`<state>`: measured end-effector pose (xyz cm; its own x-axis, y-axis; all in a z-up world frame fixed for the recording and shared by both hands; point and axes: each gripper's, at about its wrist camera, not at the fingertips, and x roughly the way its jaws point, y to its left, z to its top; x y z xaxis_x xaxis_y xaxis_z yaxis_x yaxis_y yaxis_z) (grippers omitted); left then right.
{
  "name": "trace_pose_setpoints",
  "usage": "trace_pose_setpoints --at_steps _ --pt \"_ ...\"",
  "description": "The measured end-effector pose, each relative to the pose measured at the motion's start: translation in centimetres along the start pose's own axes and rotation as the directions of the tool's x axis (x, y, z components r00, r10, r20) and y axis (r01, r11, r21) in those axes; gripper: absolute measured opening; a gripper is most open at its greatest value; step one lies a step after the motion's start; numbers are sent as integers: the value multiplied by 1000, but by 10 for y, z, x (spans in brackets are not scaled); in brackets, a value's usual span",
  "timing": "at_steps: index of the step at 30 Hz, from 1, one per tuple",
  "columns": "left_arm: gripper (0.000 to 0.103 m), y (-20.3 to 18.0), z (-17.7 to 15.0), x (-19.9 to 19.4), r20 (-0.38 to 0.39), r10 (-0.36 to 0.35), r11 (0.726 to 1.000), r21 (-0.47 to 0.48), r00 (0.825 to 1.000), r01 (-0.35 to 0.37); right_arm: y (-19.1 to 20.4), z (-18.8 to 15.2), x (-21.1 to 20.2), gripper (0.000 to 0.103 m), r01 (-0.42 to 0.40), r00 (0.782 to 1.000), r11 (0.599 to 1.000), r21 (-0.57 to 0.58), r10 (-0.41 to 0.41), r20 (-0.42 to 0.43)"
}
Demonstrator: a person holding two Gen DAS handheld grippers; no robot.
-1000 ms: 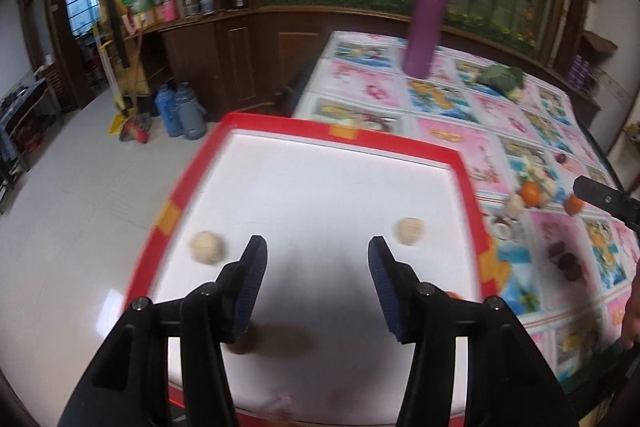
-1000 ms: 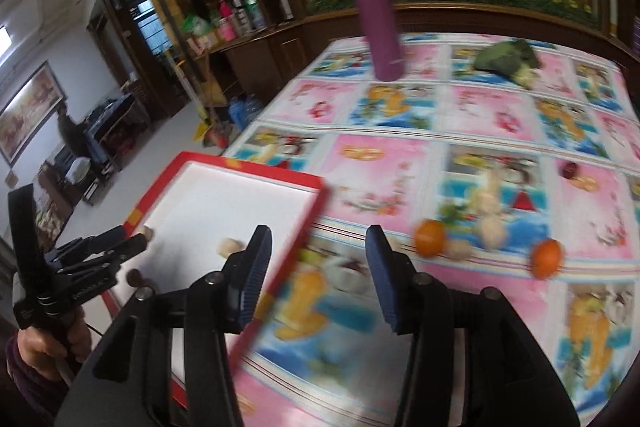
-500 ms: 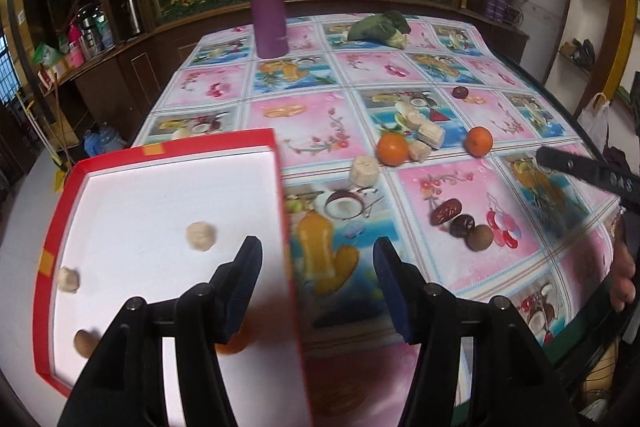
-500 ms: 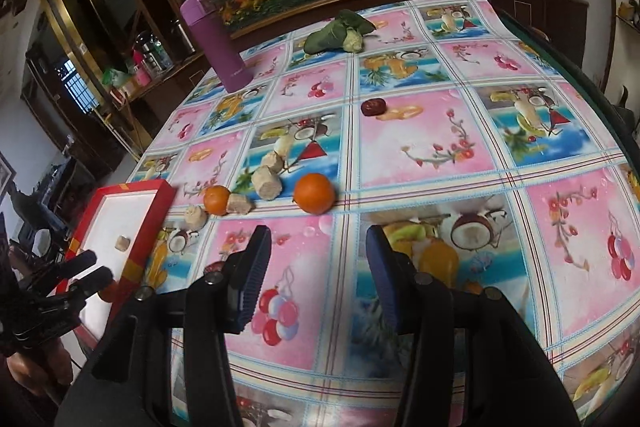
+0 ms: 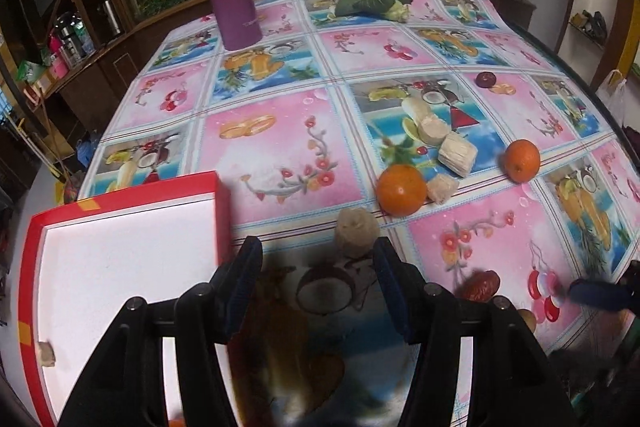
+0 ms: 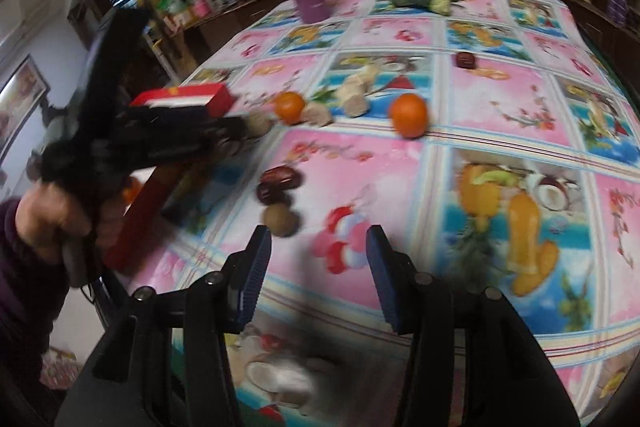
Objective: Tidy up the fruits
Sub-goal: 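Grasp a beige lumpy ball with the left tool while the right tool grasps a brown round fruit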
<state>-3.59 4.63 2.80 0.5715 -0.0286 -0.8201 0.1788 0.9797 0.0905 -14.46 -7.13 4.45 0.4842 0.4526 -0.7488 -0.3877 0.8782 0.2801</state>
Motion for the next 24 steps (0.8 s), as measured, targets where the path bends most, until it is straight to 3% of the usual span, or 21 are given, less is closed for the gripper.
trace_pose_setpoints --at_steps 4,7,12,16,19,24 --pt "57 -1 -1 5 -5 -10 1000 3 1000 10 22 1 11 51 -7 1000 997 -73 6 -5" --pt "53 1 2 8 -8 -33 999 -12 999 33 24 5 20 51 -14 1000 998 -67 13 -10" --pt "41 -2 5 18 -26 -64 998 -2 998 64 22 8 33 33 -34 998 998 -44 32 -50" --pt "32 -4 9 21 -25 -90 996 -1 996 90 21 10 35 25 -15 998 999 -37 13 -57" --pt "25 -4 9 21 -21 -114 993 -4 993 114 21 11 35 24 -8 998 999 -39 5 -59" --pt "24 -1 7 19 -18 -127 992 -19 992 126 19 9 34 24 -18 999 1000 -17 17 -52"
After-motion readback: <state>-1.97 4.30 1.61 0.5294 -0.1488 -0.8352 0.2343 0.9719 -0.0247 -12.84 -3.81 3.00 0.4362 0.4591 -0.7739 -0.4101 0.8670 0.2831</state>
